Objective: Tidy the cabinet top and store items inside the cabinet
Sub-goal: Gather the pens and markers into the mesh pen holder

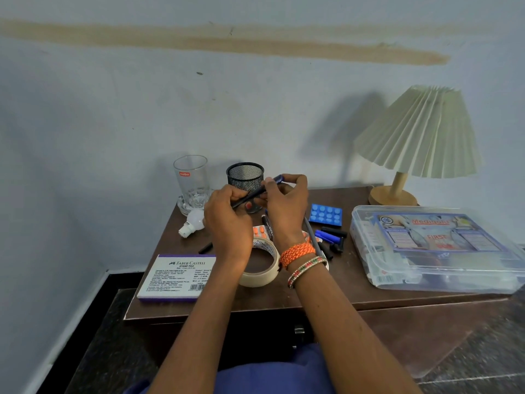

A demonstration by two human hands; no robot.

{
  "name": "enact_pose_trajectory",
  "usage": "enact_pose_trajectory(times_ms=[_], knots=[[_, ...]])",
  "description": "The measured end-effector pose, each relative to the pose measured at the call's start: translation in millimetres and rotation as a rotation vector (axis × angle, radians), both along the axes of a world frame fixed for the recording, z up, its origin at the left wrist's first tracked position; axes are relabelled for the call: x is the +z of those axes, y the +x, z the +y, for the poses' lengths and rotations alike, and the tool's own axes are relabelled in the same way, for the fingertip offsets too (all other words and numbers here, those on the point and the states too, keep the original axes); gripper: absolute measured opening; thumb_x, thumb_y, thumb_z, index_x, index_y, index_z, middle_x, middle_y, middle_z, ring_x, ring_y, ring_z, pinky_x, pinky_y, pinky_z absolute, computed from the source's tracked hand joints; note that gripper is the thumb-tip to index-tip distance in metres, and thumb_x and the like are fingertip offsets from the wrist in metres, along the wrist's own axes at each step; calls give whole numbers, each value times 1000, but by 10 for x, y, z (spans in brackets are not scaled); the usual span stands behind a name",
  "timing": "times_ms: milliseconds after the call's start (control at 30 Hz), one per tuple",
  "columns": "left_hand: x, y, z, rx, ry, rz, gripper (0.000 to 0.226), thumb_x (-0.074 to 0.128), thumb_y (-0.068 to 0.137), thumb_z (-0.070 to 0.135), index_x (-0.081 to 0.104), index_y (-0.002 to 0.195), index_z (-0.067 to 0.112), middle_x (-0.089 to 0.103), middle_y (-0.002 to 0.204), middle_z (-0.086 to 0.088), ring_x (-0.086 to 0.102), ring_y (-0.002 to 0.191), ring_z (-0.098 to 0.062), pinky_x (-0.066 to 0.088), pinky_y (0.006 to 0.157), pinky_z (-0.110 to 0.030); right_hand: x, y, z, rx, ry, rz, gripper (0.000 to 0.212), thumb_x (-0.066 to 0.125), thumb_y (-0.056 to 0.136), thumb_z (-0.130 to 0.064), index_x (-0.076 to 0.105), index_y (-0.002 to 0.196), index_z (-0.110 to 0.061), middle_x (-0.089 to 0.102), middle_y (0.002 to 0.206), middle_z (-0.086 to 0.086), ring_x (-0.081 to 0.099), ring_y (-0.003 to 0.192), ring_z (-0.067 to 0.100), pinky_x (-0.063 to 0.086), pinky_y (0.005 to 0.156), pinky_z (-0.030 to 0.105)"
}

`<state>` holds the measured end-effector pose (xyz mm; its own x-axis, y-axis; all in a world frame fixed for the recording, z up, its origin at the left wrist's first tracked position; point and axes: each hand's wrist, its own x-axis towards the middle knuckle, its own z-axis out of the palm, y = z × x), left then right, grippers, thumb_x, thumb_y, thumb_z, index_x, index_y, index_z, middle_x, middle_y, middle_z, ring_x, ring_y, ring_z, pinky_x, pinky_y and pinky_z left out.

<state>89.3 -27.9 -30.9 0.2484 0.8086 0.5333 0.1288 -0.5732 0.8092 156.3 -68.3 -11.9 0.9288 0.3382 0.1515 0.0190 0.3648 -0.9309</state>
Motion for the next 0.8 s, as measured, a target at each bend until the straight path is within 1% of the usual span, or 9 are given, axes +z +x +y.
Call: enact_pose_trajectory(times_ms=[100, 233, 367, 433, 500, 633, 700, 767, 800], knots=[[7, -1, 3, 25, -11, -4, 23, 64, 73, -2, 65, 83, 19, 66, 84, 1, 61, 84, -20, 50, 74, -49, -4, -3, -2, 14, 12, -2, 19, 59, 90, -5, 46, 101, -12, 68, 93, 20, 69, 78, 26, 54, 54, 17], [51, -27, -36, 89, -31, 60, 22, 65, 77, 4, 64, 81, 26, 67, 86, 7, 60, 89, -16, 44, 84, -47, -18, 8, -19, 12, 5, 4, 18, 61, 90, -5, 47, 99, -14, 68, 94, 17, 69, 87, 27, 55, 59, 15], [55, -73, 83, 27, -50, 246, 9, 63, 84, 16, 65, 88, 24, 63, 87, 11, 58, 91, -14, 43, 86, -43, 42, 123, -22, -83, 27, 1, 23, 65, 86, -3, 52, 91, -21, 70, 87, 11, 70, 80, 19, 60, 73, 31], [61, -114, 219, 39, -95, 235, 8, 61, 87, 17, 64, 94, 20, 62, 90, 4, 60, 94, -21, 45, 83, -39, 174, 254, 9, -189, 104, -10, 21, 65, 85, -1, 53, 93, -17, 66, 87, 4, 68, 72, 12, 61, 73, 34], [82, -153, 335, 112, -114, 202, 10, 58, 89, 13, 62, 98, 14, 65, 99, -6, 60, 97, -26, 41, 77, -30, 355, 405, 72, -295, 178, -30, 20, 65, 85, 1, 52, 98, -9, 59, 87, -3, 65, 67, 10, 61, 70, 33], [100, -130, 414, 128, -138, 180, 15, 53, 92, 9, 61, 104, 10, 65, 108, -14, 60, 101, -30, 42, 79, -30, 565, 612, 302, -424, 119, -185, 18, 66, 83, -2, 53, 92, -12, 58, 79, -9, 67, 73, 19, 58, 72, 34], [96, -70, 418, 74, -138, 159, 16, 53, 92, 9, 62, 105, 9, 65, 107, -14, 60, 98, -28, 44, 79, -30, 548, 657, 411, -405, 61, -262, 14, 65, 84, -3, 54, 90, -10, 58, 76, -9, 67, 73, 20, 56, 70, 26], [97, -24, 409, 30, -146, 144, 16, 53, 92, 8, 61, 105, 8, 65, 104, -13, 57, 90, -20, 40, 76, -27, 508, 684, 488, -360, 1, -308, 9, 63, 85, -2, 57, 92, -5, 56, 74, -8, 62, 66, 8, 47, 59, 9], [95, -11, 403, 20, -150, 148, 16, 53, 92, 9, 61, 106, 8, 65, 103, -12, 54, 88, -16, 38, 75, -26, 492, 694, 521, -336, -32, -323, 8, 62, 86, -2, 58, 93, -4, 56, 73, -7, 58, 63, 3, 44, 55, 5]])
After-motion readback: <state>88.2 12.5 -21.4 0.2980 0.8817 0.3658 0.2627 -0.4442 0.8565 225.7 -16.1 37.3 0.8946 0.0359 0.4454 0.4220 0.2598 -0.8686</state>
